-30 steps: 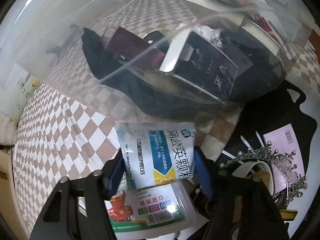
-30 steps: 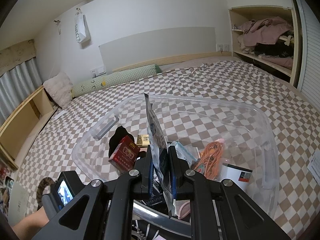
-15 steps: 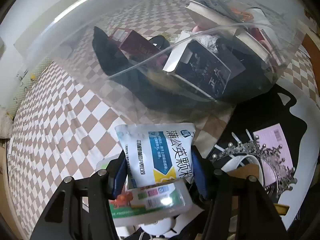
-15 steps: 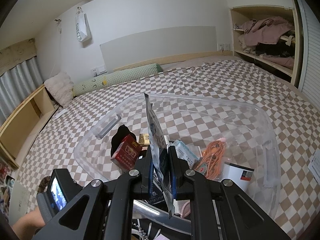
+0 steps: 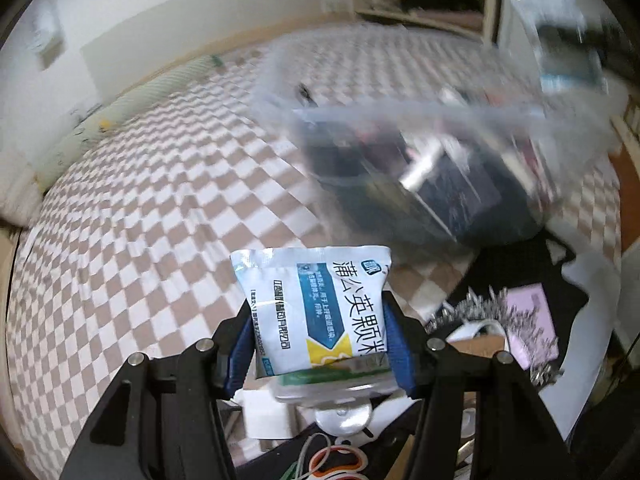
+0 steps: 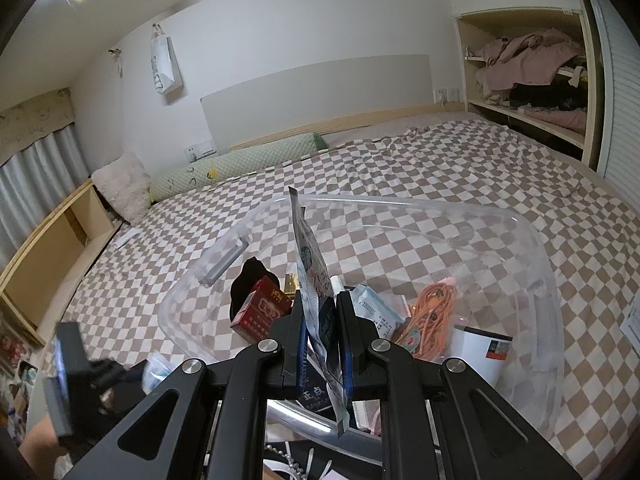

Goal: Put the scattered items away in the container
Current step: 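Lift the sachet with the left gripper and carry it over the container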

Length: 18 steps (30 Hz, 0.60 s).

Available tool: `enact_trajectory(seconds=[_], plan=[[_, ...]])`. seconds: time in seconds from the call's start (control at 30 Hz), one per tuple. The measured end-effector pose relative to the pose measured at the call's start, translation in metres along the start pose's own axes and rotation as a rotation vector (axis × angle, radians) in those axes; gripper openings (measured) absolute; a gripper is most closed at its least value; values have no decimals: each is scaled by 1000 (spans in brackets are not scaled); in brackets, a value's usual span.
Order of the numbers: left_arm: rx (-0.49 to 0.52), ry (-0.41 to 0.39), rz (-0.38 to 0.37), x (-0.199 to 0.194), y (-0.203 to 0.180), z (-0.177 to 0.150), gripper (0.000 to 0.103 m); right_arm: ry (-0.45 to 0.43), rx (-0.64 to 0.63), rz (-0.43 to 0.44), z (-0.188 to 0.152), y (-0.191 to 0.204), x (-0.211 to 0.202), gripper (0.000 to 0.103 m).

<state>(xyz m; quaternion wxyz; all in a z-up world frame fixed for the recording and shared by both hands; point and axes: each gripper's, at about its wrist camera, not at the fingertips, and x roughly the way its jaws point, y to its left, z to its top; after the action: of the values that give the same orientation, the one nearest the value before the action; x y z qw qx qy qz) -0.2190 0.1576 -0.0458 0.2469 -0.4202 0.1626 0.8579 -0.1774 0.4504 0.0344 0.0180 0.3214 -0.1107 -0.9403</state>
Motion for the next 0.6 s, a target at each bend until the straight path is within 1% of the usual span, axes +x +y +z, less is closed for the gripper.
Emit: enact_trajectory(seconds=[0.13, 0.27, 0.4, 0.6], plan=[[-104, -96, -6, -28, 22, 17, 57, 45, 9, -2, -5, -3, 12, 15], [-136, -176, -24, -51, 27, 32, 57, 87, 10, -18, -10, -7, 24, 15], [-152, -226, -30, -62, 26, 45, 57, 124, 3, -27, -15, -8, 34, 15], [-191, -276, -48, -68, 25, 63, 57, 141, -7, 5, -16, -1, 44, 15]])
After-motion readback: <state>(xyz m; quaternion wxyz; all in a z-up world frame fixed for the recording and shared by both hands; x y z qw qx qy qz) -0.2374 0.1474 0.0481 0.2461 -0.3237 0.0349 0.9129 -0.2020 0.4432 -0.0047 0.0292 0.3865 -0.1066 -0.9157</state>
